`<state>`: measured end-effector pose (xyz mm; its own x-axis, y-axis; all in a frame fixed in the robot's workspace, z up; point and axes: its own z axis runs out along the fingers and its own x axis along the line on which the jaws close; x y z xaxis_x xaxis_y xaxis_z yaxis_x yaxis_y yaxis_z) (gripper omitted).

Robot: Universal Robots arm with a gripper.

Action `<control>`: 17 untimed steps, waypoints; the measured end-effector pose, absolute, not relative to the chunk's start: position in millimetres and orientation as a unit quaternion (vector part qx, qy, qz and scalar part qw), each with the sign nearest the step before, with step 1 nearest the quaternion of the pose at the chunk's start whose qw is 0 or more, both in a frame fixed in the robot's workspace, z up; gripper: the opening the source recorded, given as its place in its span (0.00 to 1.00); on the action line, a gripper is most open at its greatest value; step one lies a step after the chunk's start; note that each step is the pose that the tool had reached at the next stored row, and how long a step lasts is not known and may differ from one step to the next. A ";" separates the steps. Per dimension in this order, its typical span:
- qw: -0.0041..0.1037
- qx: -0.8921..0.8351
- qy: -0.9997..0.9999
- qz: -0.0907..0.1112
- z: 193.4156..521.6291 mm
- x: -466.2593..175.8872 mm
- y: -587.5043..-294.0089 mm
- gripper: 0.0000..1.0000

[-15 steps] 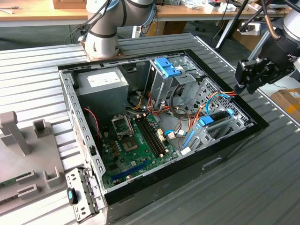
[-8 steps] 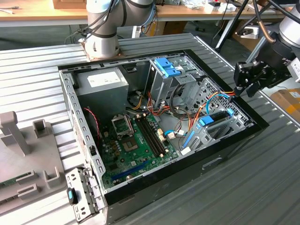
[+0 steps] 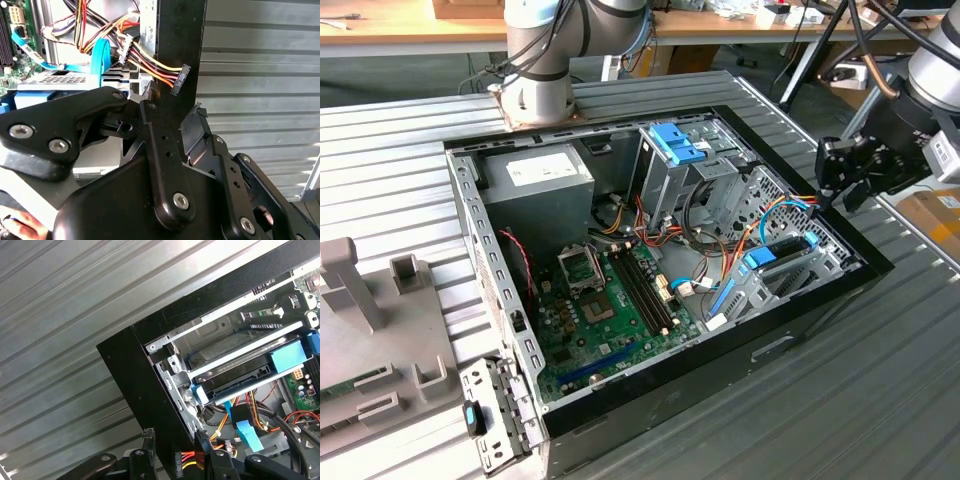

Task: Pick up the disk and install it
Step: 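Insert the first disk wire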

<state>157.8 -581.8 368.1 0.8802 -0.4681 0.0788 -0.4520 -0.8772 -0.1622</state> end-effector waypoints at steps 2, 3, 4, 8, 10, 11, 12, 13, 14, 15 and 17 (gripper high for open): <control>0.070 -0.967 0.238 -0.058 367.8 157.8 -581.7 0.44; 0.070 -0.967 0.238 -0.058 367.8 157.8 -581.7 0.44; 0.070 -0.967 0.238 -0.058 367.8 158.4 -581.6 0.44; 0.070 -0.967 0.238 -0.058 367.8 159.3 -581.5 0.44; 0.070 -0.967 0.238 -0.058 367.7 159.3 -581.5 0.44; 0.070 -0.967 0.238 -0.058 367.6 159.3 -581.5 0.44; 0.070 -0.967 0.238 -0.058 367.5 159.3 -581.5 0.44; 0.070 -0.967 0.238 -0.058 367.4 159.3 -581.5 0.44; 0.070 -0.967 0.238 -0.058 367.4 159.3 -581.5 0.44; 0.070 -0.967 0.238 -0.058 367.1 158.2 -581.5 0.44; 0.070 -0.967 0.238 -0.058 366.7 157.0 -580.6 0.44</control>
